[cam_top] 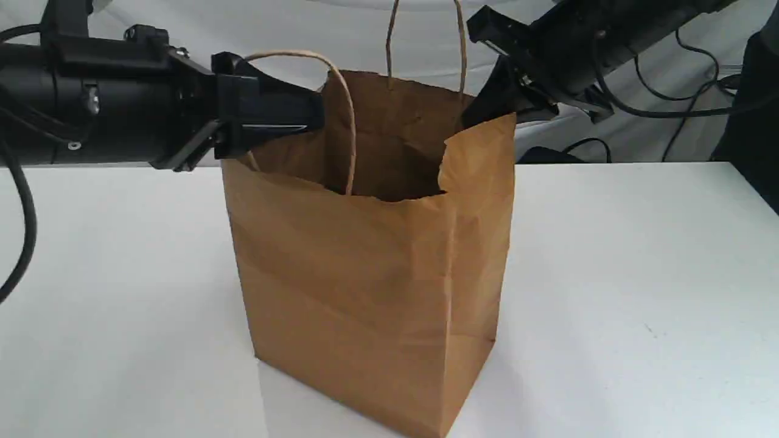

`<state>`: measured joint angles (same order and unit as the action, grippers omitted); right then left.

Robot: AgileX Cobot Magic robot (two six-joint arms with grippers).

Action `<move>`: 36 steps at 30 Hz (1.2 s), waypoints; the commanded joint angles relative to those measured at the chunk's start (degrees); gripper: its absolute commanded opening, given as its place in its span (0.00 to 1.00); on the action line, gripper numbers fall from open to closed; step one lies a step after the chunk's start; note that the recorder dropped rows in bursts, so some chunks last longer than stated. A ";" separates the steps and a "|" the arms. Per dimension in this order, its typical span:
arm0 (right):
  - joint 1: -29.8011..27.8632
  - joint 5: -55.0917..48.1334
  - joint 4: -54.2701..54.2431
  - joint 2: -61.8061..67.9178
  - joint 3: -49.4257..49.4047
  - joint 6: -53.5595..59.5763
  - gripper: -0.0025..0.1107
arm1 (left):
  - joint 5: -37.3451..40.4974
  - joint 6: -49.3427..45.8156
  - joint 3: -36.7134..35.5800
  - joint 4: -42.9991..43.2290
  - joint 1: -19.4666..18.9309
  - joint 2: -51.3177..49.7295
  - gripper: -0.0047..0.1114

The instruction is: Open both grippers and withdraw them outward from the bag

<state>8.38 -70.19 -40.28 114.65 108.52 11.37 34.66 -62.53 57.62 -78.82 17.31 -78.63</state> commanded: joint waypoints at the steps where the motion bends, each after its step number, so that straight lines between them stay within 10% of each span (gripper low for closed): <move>1: -0.38 0.23 0.53 -0.21 0.25 -0.18 0.02 | -0.13 -0.38 0.01 -0.63 0.27 0.02 0.53; 16: -0.38 0.23 1.15 -0.21 0.25 -0.49 0.02 | -3.04 0.99 0.01 5.14 0.27 6.02 0.53; 23: -0.38 0.23 1.15 -0.21 0.25 0.09 0.03 | -3.03 13.05 0.01 22.79 0.27 10.24 0.53; 36: -0.38 0.23 1.15 -0.21 0.25 0.19 0.51 | 0.32 24.94 0.01 36.29 0.27 13.27 0.53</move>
<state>8.38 -70.09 -38.89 114.65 108.52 11.28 34.36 -38.26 57.62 -42.90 17.31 -65.84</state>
